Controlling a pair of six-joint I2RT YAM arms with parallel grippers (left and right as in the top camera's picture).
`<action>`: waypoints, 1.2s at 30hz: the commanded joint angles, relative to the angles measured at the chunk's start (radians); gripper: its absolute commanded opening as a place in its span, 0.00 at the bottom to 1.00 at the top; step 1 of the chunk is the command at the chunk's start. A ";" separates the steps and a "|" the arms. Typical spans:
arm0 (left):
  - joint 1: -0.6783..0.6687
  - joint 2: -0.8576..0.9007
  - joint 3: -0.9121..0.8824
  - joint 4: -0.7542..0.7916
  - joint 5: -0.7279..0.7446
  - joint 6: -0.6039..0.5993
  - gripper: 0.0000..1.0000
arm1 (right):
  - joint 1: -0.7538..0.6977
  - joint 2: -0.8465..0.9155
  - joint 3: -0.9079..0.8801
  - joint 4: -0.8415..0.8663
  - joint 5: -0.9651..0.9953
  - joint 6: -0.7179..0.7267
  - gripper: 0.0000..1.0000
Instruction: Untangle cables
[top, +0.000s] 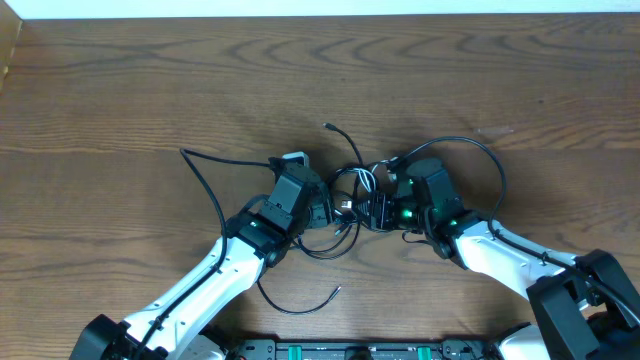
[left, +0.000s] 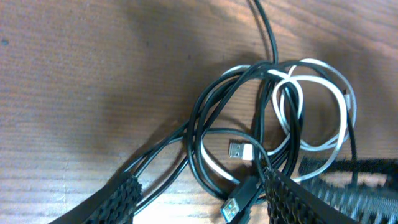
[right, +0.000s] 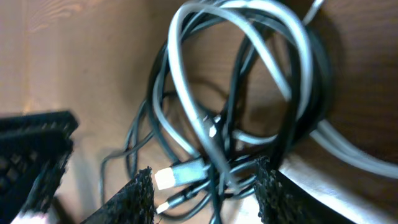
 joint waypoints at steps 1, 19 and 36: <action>0.005 0.006 0.003 -0.008 -0.024 -0.005 0.65 | 0.016 0.007 0.002 0.013 0.118 0.006 0.45; 0.005 0.006 0.003 -0.036 -0.021 -0.005 0.65 | -0.199 0.006 0.003 0.651 -0.469 0.166 0.01; 0.005 0.011 0.002 -0.003 0.055 -0.005 0.90 | -0.339 0.006 0.003 0.341 -0.415 -0.022 0.51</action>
